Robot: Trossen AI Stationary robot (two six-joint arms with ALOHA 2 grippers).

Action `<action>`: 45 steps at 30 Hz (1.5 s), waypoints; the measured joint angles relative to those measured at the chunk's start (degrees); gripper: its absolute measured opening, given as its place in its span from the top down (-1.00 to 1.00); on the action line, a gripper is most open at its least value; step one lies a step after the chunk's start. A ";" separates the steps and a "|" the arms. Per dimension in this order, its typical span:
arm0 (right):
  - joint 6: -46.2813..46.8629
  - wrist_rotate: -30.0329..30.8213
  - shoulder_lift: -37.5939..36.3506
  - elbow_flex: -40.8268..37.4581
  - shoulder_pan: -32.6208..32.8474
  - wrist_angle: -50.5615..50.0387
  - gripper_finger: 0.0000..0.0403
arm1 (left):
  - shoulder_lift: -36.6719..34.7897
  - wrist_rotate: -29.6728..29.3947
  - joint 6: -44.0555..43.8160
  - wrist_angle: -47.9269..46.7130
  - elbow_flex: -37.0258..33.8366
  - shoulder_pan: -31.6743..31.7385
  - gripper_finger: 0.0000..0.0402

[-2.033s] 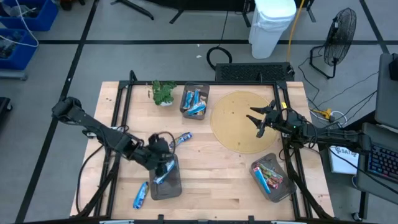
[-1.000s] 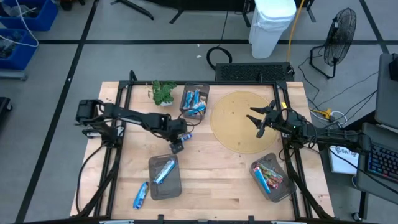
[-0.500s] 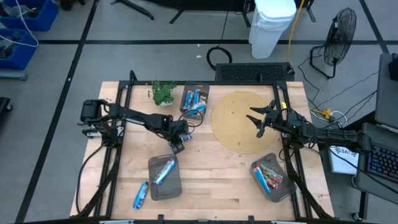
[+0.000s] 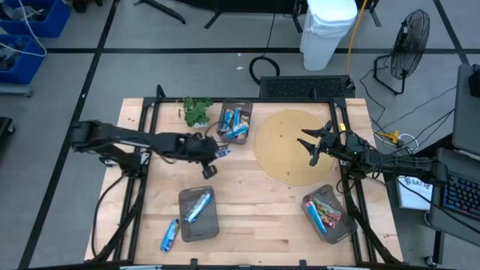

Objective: Pick and place Granola Bars by type
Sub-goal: Put the top blue granola bar into the bottom left black bin

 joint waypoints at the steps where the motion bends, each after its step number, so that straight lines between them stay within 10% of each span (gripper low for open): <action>1: 0.00 0.00 0.00 0.00 0.00 -0.02 0.11 | -2.21 -1.19 -0.02 -0.15 0.00 -0.80 0.95; 15: 0.00 0.00 0.02 -0.02 0.00 -0.02 0.11 | -24.23 -12.85 -12.43 -0.39 0.00 -23.46 0.95; 29: -0.01 0.01 0.02 -0.02 -0.01 -0.02 0.12 | -15.39 -11.34 -48.09 -3.89 0.00 -39.67 0.95; 45: 0.00 0.00 0.02 0.00 -0.02 -0.02 0.12 | -5.40 -7.52 -59.37 -3.16 0.02 -41.14 0.95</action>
